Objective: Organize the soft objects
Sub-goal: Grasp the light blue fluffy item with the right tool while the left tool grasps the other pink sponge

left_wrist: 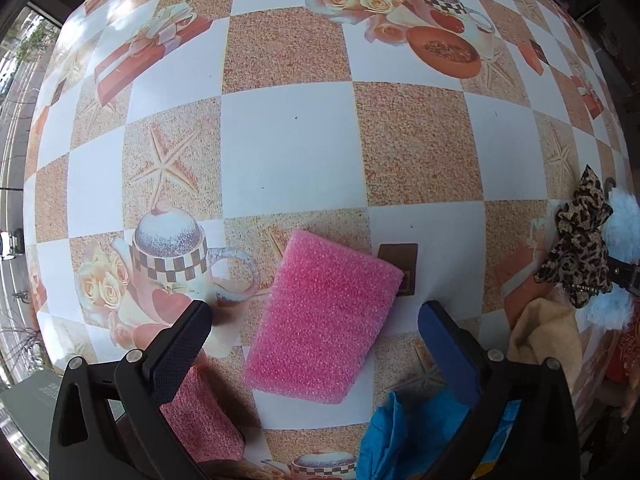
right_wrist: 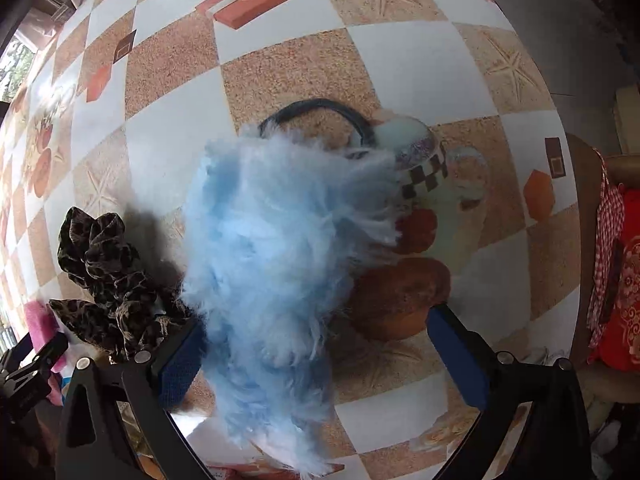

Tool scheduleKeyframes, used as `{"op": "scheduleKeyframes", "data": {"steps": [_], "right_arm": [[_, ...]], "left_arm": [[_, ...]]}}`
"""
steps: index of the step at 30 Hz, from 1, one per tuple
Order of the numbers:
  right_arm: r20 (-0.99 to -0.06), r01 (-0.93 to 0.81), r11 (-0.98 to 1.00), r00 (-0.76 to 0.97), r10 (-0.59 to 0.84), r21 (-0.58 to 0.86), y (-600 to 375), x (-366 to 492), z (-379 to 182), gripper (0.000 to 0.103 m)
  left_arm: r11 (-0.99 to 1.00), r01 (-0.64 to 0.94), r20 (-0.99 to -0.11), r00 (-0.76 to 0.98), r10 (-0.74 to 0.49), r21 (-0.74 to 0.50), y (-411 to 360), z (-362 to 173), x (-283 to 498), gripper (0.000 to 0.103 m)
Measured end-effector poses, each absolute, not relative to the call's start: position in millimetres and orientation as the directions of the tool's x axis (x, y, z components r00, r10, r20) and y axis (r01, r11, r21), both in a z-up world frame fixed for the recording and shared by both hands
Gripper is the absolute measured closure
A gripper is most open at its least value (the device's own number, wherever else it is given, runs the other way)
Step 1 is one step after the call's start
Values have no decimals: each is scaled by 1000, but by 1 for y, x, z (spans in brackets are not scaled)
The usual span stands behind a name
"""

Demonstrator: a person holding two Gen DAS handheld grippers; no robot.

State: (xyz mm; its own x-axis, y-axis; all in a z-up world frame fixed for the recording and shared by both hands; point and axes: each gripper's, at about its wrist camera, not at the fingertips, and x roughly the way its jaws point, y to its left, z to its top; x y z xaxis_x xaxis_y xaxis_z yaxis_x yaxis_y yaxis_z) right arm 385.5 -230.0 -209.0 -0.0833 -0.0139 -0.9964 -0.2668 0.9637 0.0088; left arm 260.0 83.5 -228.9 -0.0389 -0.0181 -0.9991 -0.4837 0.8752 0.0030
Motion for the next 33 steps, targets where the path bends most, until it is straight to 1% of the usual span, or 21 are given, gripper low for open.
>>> {"op": "scheduleKeyframes", "data": {"steps": [4,6,9,10,11,12,13,14,15,16,17,18,20,23,26,33], "right_arm": [[-995,-260,966,-95,-15,10,-236,402,-214,0],[-994,-263,965,-106,-22,7,-204,409,-216,0],[-995,-284,959,-96,-20,8,-200,412,-218,0],[-996,-313,950,-89,-25,4,-196,408,-219,2],[-997,-344,939,-78,-26,3,-188,402,-216,3],[-998,-371,928,-65,-26,0,-183,397,-214,9],[-998,-396,918,-52,-24,-1,-181,394,-211,16],[-999,-417,909,-42,-20,0,-180,393,-208,21],[-999,-438,899,-29,-15,0,-179,392,-206,32],[-1000,-458,889,-16,-9,-1,-178,391,-203,45],[-1000,-475,880,-5,0,2,-175,389,-200,54],[-1000,-486,874,-6,18,18,-175,389,-197,70],[-998,-470,880,-38,57,68,-179,390,-195,70],[-992,-438,890,-40,122,127,-191,390,-186,70],[-986,-427,890,-37,160,160,-201,386,-175,70],[-975,-362,906,-46,216,218,-231,373,-159,70]], "left_arm": [[872,-490,-1000,-26,-17,-2,87,-229,257,0],[871,-491,-1000,-21,-13,-1,90,-229,248,0],[867,-498,-998,-50,-23,5,91,-229,243,0],[866,-499,-998,-53,-21,8,82,-227,246,1],[870,-494,-999,-45,-19,5,80,-225,247,5],[875,-485,-999,-36,-17,2,76,-220,250,8],[881,-473,-1000,-25,-15,-1,72,-217,253,15],[889,-457,-1000,-10,-10,-4,69,-214,254,27],[898,-439,-1000,4,-4,-6,66,-210,256,35],[907,-421,-1000,14,2,-5,63,-206,259,51],[910,-414,-1000,10,-7,-11,60,-204,261,51],[907,-419,-1000,15,-21,-25,60,-203,261,51],[899,-436,-999,42,-24,-40,60,-196,261,51],[898,-436,-997,77,-24,-55,56,-179,260,51],[916,-398,-993,119,-13,-60,41,-155,260,51],[949,-301,-978,204,-37,-98,-9,-104,252,51]]}}
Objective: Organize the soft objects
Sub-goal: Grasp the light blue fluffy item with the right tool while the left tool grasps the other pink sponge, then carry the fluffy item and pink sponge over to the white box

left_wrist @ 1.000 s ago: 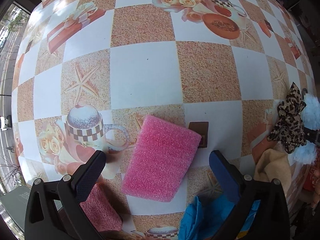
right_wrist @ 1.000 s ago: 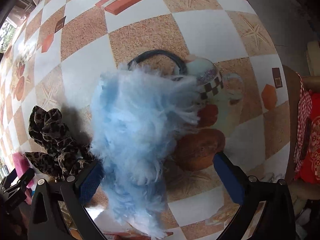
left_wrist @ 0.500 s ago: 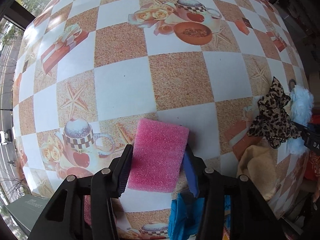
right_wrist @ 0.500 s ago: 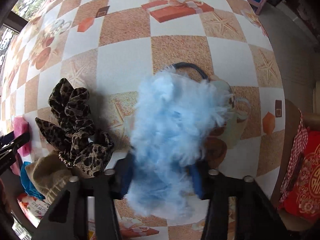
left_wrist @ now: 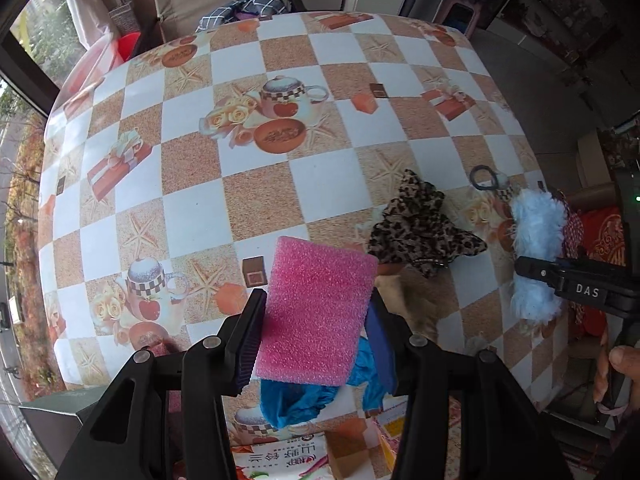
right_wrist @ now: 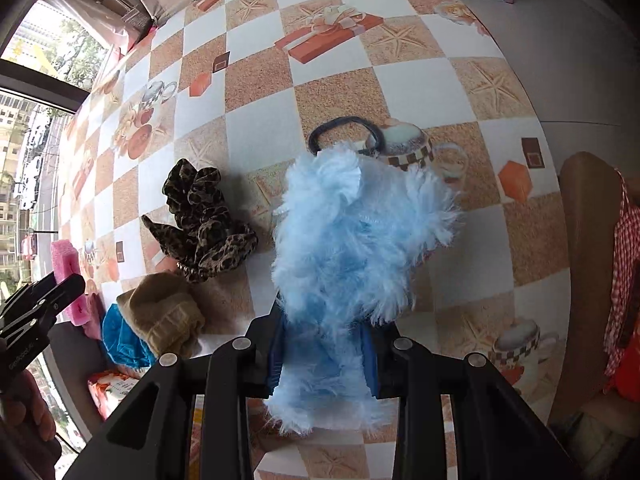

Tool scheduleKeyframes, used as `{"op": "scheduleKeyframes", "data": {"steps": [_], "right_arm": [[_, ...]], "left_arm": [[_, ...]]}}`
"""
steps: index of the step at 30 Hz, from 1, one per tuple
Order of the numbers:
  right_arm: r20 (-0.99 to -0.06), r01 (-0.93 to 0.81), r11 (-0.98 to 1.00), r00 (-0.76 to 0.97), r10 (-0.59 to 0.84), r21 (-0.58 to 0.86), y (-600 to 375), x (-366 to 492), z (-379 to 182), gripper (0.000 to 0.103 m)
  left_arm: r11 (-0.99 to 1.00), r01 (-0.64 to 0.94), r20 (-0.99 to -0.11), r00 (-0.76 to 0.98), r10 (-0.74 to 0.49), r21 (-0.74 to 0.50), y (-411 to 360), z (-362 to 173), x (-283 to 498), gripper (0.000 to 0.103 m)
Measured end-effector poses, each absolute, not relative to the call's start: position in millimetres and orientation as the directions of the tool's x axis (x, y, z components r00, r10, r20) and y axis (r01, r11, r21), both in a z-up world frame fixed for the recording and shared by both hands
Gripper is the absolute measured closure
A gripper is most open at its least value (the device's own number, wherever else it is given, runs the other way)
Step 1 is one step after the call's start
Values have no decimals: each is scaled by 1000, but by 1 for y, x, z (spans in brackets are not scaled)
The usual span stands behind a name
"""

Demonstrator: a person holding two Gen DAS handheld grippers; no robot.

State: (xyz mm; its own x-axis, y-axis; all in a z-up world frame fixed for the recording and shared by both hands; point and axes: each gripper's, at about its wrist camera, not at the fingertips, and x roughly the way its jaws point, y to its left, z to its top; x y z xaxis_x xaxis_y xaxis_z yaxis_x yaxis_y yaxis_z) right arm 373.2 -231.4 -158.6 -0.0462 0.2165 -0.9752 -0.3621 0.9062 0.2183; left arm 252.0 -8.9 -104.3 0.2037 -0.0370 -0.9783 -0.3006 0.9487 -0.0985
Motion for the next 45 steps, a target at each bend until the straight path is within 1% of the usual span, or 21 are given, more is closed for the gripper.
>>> {"op": "scheduleKeyframes", "data": {"steps": [7,14,22,27,38,45], "right_arm": [[-969,-324,915,-28,245,240,-254,352,-139,70],[-965,-270,930,8,262,251,-295,307,-106,70],[-969,-228,946,32,243,230,-330,263,-87,70],[-974,-235,950,35,222,208,-338,238,-81,70],[-979,-248,949,17,204,194,-345,194,-78,70],[-980,-324,925,-30,199,198,-335,162,-85,70]], "left_arm": [[976,-177,-962,261,-76,-125,-60,-71,254,51],[985,-68,-944,304,-131,-158,-108,-40,249,51],[978,95,-926,315,-206,-186,-166,-14,227,51],[960,197,-920,300,-254,-200,-196,-4,202,51],[908,345,-905,259,-336,-238,-227,7,142,51],[898,367,-919,209,-335,-244,-216,-4,96,51]]}}
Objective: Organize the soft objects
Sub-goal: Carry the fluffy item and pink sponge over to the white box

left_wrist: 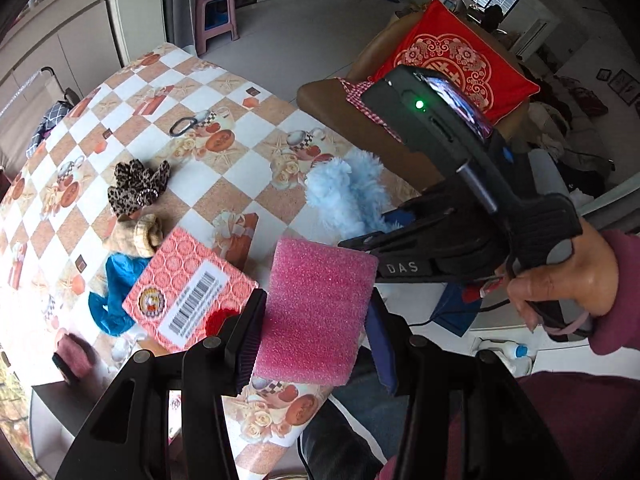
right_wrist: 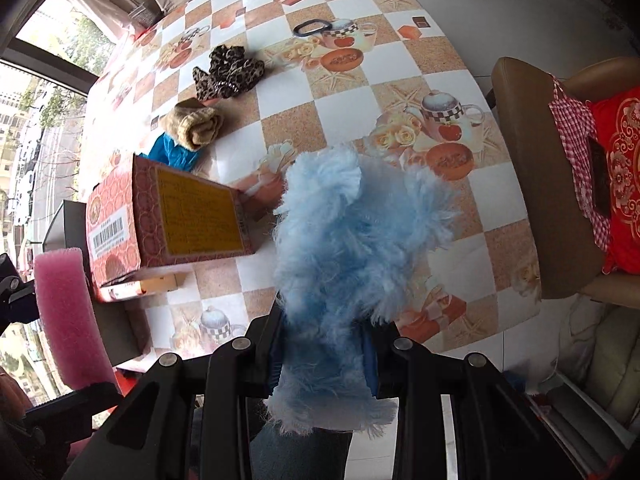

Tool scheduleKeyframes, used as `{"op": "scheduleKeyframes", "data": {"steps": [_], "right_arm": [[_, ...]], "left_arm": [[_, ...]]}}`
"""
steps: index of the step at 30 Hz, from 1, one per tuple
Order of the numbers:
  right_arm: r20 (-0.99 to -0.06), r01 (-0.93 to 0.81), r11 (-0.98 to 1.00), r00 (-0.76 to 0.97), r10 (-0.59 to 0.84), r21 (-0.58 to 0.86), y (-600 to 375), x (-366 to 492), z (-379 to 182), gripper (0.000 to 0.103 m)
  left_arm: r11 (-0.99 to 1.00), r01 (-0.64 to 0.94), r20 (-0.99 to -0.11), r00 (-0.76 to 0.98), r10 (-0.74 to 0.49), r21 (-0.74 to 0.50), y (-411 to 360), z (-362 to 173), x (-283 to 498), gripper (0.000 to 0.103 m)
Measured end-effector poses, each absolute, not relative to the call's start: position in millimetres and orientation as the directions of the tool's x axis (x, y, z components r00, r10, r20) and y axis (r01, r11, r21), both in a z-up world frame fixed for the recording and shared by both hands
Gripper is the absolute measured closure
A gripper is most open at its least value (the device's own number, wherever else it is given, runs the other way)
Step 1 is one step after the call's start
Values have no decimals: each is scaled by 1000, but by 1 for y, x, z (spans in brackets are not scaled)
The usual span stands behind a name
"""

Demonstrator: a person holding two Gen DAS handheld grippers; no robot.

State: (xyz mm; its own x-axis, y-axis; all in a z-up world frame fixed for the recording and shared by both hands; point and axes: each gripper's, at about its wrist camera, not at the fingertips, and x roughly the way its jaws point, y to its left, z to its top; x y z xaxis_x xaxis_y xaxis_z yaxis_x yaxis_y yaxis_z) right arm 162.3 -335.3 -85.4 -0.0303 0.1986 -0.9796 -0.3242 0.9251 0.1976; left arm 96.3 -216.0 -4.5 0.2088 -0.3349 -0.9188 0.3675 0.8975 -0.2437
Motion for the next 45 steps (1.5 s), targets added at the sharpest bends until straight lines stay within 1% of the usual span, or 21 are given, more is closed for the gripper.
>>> {"op": "scheduleKeyframes", "data": {"steps": [10,21,29,45], "right_arm": [[-976,-463,859,-128,176,216,-303,113,-102,70],[-969,-627,739,-192,158,245,-258,73,-104,70],[-968,-767,591,-211,133,248,-206,45,-97,70],[-971,-906,349,-212,114,239,-111,15,-74,70]], "left_arm": [[929,279,-936,184,-300,-243,-169,-21,41,51],[970,34,-945,221,-242,-241,-106,-31,7,51],[968,-87,-944,257,-207,-236,-73,-29,-16,51],[889,-391,-938,329,-108,-240,-6,-29,-70,51]]}}
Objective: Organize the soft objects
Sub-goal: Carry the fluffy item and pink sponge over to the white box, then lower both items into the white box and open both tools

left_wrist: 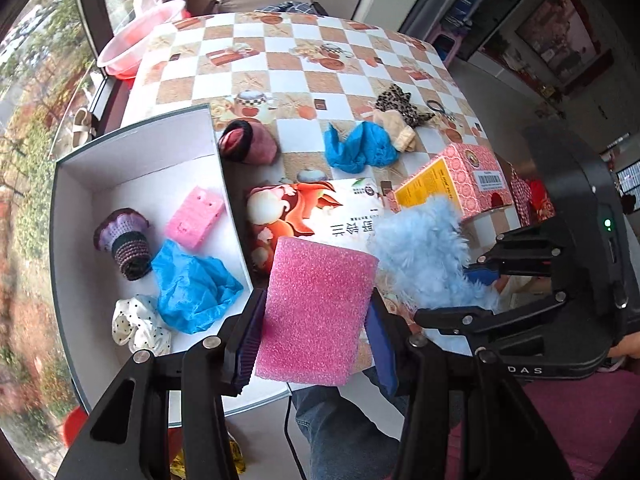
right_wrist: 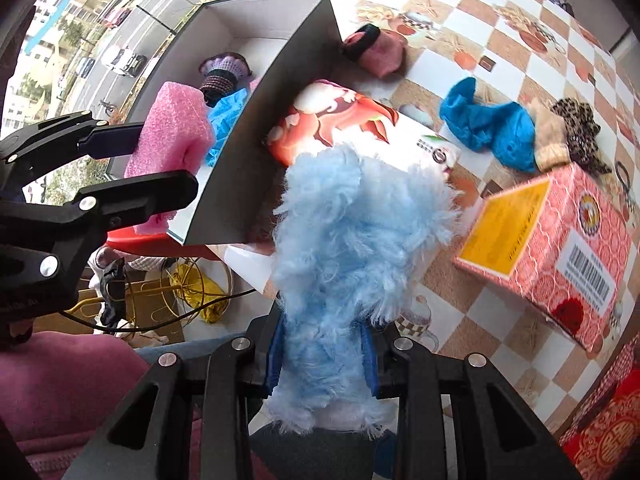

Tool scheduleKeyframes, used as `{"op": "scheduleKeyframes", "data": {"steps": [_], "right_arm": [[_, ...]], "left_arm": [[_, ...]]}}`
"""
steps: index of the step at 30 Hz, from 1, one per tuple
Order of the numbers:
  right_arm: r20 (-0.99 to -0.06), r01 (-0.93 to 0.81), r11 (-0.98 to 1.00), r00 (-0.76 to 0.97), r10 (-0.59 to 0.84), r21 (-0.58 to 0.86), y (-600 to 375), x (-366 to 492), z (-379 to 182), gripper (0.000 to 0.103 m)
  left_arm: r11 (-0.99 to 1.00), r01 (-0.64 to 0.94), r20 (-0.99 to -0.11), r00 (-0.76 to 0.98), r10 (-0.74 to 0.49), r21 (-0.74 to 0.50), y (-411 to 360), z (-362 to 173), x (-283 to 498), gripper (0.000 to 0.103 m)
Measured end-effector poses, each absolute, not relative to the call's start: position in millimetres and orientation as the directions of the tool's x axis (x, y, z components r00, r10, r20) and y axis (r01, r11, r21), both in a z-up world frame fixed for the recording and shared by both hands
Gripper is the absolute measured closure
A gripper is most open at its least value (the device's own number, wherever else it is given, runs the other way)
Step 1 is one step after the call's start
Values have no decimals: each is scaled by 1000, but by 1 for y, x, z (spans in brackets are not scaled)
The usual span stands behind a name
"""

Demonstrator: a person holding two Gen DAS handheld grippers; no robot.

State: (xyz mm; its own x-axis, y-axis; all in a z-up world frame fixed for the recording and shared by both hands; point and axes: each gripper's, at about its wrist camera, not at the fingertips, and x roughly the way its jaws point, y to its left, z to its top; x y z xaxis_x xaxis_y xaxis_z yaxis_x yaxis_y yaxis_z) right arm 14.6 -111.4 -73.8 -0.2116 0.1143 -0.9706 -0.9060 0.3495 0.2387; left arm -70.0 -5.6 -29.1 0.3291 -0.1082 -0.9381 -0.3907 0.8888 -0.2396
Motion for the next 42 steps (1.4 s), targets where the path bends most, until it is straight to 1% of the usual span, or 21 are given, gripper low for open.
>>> {"op": "scheduleKeyframes", "data": {"steps": [6,13,21,32,42], "right_arm": [[-969,-930,279,-212,124,239,-78,4,-66,70],[-954,-920,268,-245,175,285,-40,-2,-54,70],[-946,-935,196,-259,194,296,0,-18,-48,70],[-933,-922,198,-289,217,332,40,-6,-46,70],[-934,-921,199,-295,203,334,78,10,-51,70]], "left_arm": [[830,-508,-941,333,-57,-230,23,-34,-90,51],[769,-608,-949,314,3,-199,53,-39,-108,51],[722,-670,-955,294,43,-173,75,-45,-120,51],[661,-733,-958,277,73,-162,96,-55,-125,51],[617,-770,-957,275,91,-163,106,-68,-127,51]]}}
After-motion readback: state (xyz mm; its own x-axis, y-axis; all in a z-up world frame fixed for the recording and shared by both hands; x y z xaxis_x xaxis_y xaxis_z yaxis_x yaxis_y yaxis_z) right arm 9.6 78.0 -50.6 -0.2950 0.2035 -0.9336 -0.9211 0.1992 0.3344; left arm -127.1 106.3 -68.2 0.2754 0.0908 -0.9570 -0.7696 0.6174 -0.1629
